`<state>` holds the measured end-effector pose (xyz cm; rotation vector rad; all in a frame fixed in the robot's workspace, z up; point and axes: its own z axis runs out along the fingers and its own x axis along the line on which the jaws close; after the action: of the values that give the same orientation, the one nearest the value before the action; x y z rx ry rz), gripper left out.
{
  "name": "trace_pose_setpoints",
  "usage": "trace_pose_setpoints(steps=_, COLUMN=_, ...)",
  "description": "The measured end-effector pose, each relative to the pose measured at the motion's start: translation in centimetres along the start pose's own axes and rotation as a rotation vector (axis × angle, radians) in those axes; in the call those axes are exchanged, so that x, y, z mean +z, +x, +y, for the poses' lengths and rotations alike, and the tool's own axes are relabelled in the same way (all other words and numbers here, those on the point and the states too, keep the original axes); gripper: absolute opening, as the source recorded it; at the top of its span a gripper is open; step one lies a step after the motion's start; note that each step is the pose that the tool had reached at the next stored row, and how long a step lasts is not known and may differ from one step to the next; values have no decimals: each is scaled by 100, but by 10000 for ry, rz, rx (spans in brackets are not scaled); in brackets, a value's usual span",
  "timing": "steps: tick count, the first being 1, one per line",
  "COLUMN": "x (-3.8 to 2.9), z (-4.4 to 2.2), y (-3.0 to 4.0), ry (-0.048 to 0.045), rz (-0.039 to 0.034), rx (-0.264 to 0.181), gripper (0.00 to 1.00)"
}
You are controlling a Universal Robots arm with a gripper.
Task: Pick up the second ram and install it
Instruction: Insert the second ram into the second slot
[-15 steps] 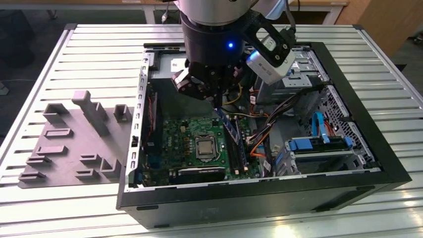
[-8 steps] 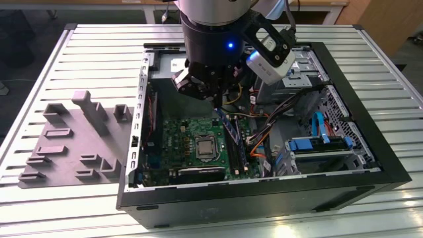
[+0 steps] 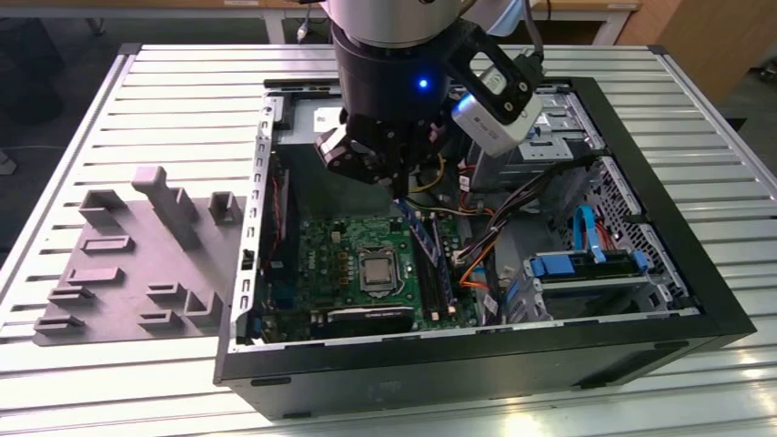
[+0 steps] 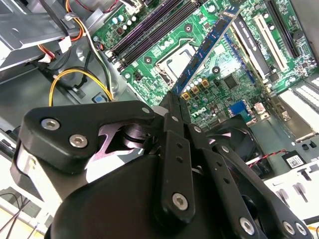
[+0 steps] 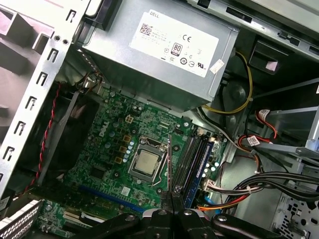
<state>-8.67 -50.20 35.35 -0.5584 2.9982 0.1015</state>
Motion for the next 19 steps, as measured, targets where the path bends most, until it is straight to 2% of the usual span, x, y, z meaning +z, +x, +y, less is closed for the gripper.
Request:
trace_pose_setpoints(steps=11, x=10, z=-2, y=-3, ry=-1, rz=-3, rx=11, gripper=11)
trace_pose_setpoints(steps=19, x=16, z=-7, y=-13, ry=40, rz=-20, rx=402, gripper=11)
